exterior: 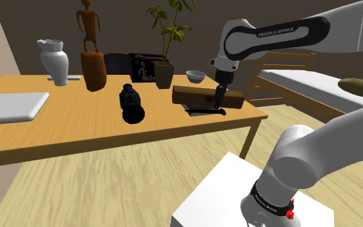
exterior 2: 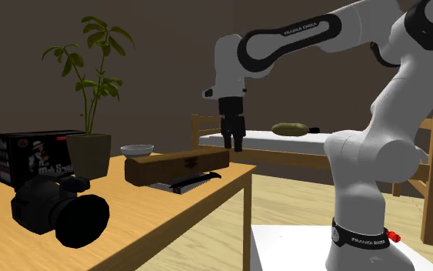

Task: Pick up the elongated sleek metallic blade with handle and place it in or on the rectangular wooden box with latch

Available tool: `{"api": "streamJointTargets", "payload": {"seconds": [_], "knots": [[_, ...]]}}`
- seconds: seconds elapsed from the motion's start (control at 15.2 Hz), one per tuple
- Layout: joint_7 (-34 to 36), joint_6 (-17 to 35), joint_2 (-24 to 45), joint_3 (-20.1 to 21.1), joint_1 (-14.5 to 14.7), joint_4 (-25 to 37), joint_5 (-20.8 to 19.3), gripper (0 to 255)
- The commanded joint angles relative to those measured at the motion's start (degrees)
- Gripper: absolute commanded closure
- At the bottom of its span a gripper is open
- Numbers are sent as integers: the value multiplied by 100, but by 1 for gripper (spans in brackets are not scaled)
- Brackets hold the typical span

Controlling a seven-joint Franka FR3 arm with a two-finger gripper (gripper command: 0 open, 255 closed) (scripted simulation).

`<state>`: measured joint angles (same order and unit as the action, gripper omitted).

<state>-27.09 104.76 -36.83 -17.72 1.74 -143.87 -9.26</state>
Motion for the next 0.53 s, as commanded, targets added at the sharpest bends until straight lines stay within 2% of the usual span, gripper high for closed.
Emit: {"api": "streamJointTargets", "payload": {"seconds": [0.0,0.26,0.46], "knots": [[-612,310,258,-315,38,31,-165,0],[-1766,921,943,-925,202,257,-302,0],[-2678,1366,1565,-1377,392,533,-224,0]]}}
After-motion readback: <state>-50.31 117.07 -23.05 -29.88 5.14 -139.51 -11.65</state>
